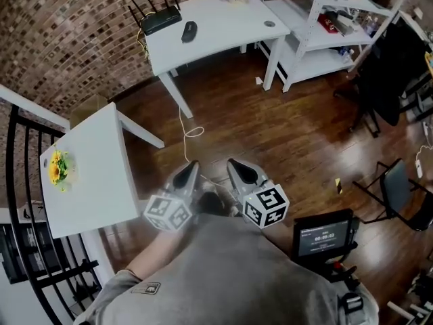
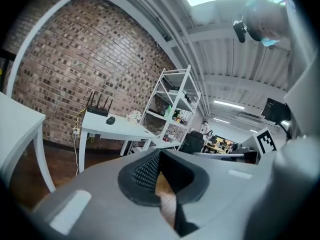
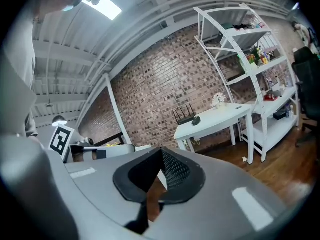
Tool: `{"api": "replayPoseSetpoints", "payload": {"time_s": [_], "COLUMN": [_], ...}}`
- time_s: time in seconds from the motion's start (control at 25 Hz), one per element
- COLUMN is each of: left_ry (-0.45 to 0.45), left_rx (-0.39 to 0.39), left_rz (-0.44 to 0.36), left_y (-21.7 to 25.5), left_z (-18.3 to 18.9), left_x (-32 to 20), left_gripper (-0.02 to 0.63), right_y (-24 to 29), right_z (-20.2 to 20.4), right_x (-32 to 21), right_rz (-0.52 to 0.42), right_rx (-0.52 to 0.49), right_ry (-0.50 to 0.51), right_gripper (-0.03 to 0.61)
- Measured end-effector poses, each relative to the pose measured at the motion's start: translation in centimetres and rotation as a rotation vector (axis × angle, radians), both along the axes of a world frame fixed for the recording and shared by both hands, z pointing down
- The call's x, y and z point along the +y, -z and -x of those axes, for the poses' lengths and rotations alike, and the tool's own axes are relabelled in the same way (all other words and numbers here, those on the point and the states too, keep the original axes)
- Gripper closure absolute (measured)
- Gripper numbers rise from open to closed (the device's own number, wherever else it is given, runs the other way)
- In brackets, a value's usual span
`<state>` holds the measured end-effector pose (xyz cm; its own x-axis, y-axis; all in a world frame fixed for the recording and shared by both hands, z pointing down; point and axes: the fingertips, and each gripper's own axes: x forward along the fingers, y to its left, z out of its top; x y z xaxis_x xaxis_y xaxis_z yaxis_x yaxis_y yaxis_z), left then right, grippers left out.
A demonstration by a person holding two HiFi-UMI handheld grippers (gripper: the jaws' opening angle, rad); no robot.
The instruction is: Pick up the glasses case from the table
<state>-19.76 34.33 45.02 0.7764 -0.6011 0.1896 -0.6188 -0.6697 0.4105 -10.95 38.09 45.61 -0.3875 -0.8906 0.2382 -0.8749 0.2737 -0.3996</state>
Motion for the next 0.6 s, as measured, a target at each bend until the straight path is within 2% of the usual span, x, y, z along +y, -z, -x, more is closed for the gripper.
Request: {"api": "replayPoseSetpoints", "payload": {"time_s": [0.36, 0.6], "left_ry": [-0.019, -0.017], "left_rx": [-0.001, 0.02], "left_rz": [0.01, 0.021], "left_y": [-0.8, -2.2], "left_z": [-3.7, -5.3], "left_x": [-6.2, -16.1], "left_gripper": [0.612, 0.612], "right_y": [-1.0, -1.9], "right_z": [-3.1, -5.8], "right_x": [-5.9, -15.8], "right_rz": [0.019, 0.028], "right_rx": [0.005, 0.041], "right_ry": [-0.003, -0.027], "right_gripper": [0.568, 0.568]}}
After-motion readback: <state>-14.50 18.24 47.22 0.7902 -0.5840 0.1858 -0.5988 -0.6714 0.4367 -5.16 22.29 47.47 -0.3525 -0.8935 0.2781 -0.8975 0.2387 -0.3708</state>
